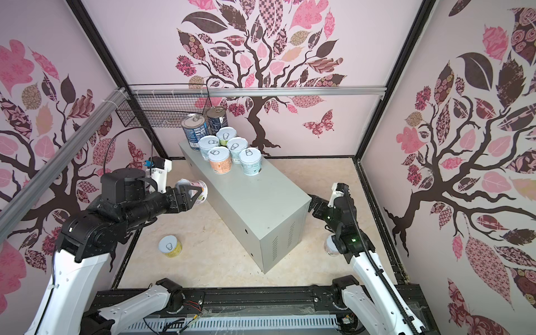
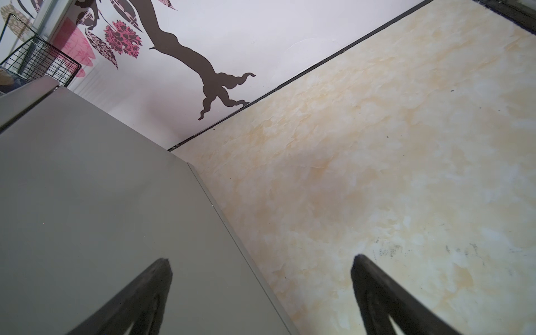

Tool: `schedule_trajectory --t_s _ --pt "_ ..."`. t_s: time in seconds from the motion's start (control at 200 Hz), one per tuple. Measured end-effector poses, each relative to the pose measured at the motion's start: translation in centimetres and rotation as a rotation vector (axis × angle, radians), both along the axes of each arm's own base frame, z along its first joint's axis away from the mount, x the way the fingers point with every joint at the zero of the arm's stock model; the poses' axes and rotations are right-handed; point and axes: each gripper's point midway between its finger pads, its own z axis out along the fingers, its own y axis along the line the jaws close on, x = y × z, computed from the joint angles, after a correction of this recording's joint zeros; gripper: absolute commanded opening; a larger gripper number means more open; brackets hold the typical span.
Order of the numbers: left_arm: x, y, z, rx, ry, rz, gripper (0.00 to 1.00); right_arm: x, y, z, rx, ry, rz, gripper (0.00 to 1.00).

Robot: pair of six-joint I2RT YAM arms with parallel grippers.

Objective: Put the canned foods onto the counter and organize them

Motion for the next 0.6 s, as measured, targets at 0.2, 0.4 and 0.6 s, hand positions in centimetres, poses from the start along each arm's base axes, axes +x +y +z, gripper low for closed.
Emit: schedule_trajectory --t_s 0.2,0.4,0.6 --pt "-0.5 -0.5 1.4 0.013 -0.003 -0.053 0.52 0.0 0.0 0.0 -0.002 -0.001 0.001 1.0" --pt "-0.9 -1.3 1.7 0.004 0.0 -0.089 0.52 0.0 0.0 -0.1 -0.003 0.003 0.002 1.0" --pt "-1.4 -3.6 1.4 0.03 0.0 -0.156 0.52 0.2 0.1 -0.4 -0.004 0.015 0.006 1.0"
